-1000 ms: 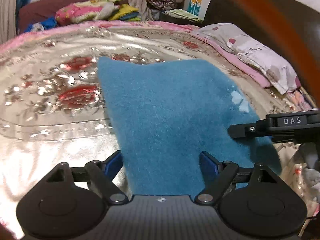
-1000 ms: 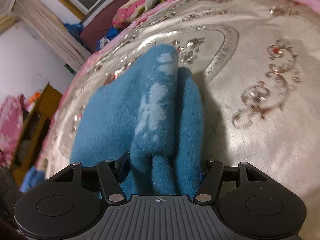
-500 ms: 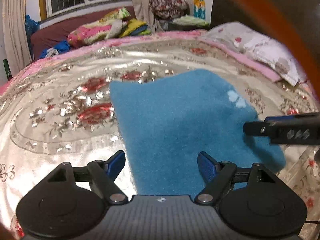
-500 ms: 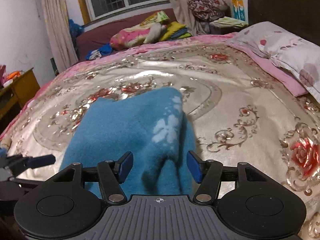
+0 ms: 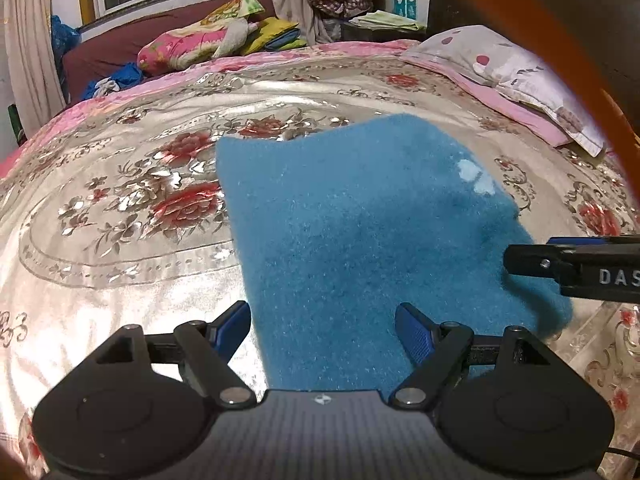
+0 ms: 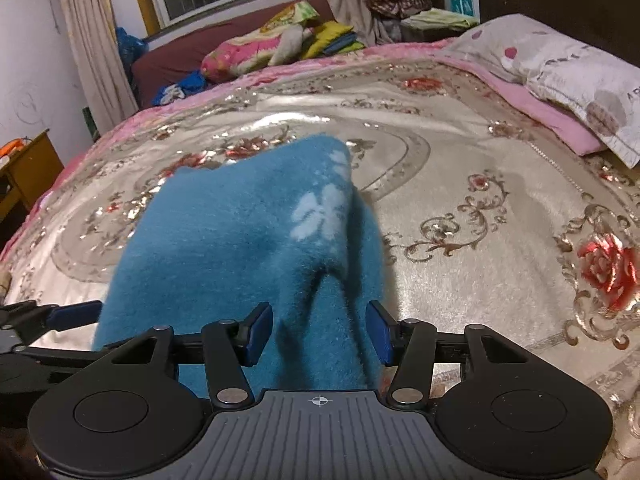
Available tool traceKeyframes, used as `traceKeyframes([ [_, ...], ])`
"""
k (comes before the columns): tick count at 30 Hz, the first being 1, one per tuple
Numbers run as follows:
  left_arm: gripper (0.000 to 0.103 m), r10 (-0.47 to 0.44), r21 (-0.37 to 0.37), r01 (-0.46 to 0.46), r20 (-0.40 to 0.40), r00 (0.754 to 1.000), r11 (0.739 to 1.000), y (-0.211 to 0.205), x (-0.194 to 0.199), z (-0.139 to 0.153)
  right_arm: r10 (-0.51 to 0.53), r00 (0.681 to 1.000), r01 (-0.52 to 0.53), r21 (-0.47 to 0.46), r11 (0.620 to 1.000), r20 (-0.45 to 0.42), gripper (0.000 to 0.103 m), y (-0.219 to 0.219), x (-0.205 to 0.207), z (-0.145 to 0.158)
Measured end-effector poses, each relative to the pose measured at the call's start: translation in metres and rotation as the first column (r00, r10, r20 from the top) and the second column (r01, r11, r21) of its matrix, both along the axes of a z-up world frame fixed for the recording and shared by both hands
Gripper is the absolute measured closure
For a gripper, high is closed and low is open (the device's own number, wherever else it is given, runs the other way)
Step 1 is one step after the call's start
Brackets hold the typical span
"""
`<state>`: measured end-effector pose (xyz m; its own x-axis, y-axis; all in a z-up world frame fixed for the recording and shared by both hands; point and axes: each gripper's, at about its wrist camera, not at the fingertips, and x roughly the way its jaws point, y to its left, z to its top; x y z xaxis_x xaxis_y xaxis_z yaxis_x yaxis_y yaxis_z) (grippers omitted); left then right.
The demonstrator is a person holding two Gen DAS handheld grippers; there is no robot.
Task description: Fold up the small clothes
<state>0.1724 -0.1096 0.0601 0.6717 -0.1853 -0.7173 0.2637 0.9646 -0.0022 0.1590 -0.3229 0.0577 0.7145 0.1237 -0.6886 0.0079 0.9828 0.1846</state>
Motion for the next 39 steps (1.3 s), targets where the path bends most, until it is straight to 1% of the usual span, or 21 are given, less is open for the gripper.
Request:
traceKeyframes([
  [7,0.018,0.006,0.001,-0.006,0.001,1.0,1.0,-0.001,-0.009,0.003,-0.009,1.0,0.009,-0.006,1.0,-0.012,0.051,-0.004,-0.015,0.007],
  [11,0.018,0.014,0.003,-0.014,-0.004,1.0,1.0,-0.001,-0.01,0.002,-0.015,1.0,0.015,-0.014,1.0,-0.016,0.051,-0.004,-0.02,0.006],
  [13,0.017,0.016,0.003,-0.016,-0.012,1.0,1.0,0.0,-0.01,0.002,-0.018,1.0,0.017,-0.005,1.0,-0.021,0.051,-0.005,-0.017,0.003],
  [16,0.017,0.018,0.007,-0.018,-0.02,1.0,1.0,0.001,-0.01,0.002,-0.048,0.997,0.046,-0.032,0.998,-0.058,0.051,-0.007,-0.01,-0.007],
  [18,0.017,0.023,0.006,-0.023,-0.022,0.999,1.0,0.002,-0.011,0.003,-0.062,0.995,0.062,-0.003,0.998,-0.074,0.051,-0.011,-0.01,-0.011],
  [20,0.017,0.026,0.005,-0.026,-0.023,0.999,1.0,0.002,-0.014,0.004,-0.059,0.996,0.06,0.01,0.998,-0.061,0.051,-0.011,-0.016,-0.007],
  [24,0.017,0.026,-0.001,-0.026,-0.02,0.999,1.0,0.001,-0.021,0.006,-0.028,0.999,0.026,-0.045,0.999,-0.026,0.05,-0.001,-0.031,0.005],
  [27,0.017,0.029,-0.003,-0.029,-0.021,0.999,1.0,0.001,-0.027,0.006,-0.019,0.999,0.017,-0.069,0.997,-0.026,0.048,0.002,-0.038,0.006],
  [30,0.016,0.033,-0.016,-0.034,-0.026,0.999,0.999,0.003,-0.031,0.006,-0.035,0.998,0.032,-0.059,0.998,-0.043,0.048,-0.001,-0.044,0.004],
  [32,0.012,0.039,-0.031,-0.04,-0.034,0.999,0.999,0.004,-0.035,0.005,-0.035,0.998,0.034,-0.041,0.999,-0.043,0.048,-0.002,-0.049,0.005],
  [34,0.011,0.042,-0.042,-0.043,-0.035,0.999,0.998,0.005,-0.04,0.006,-0.033,0.999,0.032,-0.039,0.999,-0.034,0.048,-0.001,-0.055,0.009],
  [39,0.009,0.042,-0.035,-0.043,-0.021,0.999,0.998,0.006,-0.055,0.004,-0.019,1.0,0.018,-0.057,0.998,-0.02,0.047,0.007,-0.07,0.014],
])
